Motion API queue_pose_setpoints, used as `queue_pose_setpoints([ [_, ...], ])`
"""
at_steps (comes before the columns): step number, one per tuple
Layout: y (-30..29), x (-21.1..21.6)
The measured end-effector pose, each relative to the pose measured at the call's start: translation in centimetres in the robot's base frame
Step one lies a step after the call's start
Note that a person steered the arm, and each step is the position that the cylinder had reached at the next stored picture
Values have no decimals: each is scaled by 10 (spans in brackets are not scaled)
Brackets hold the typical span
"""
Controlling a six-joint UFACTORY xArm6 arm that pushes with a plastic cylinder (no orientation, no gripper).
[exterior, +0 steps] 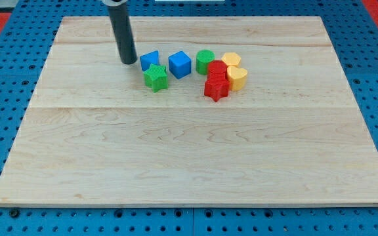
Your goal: Place the green star to the bottom of the blue cube
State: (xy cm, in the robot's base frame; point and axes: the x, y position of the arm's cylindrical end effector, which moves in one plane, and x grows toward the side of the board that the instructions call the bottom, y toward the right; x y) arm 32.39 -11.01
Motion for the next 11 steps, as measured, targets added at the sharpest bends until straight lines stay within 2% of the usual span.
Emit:
queue_pose_setpoints([
  [1, 1, 12],
  [2, 37, 42],
  [3, 60, 52],
  [4, 31, 41],
  [7, 35, 102],
  [9, 86, 102],
  [10, 65, 108],
  [11, -28, 125],
])
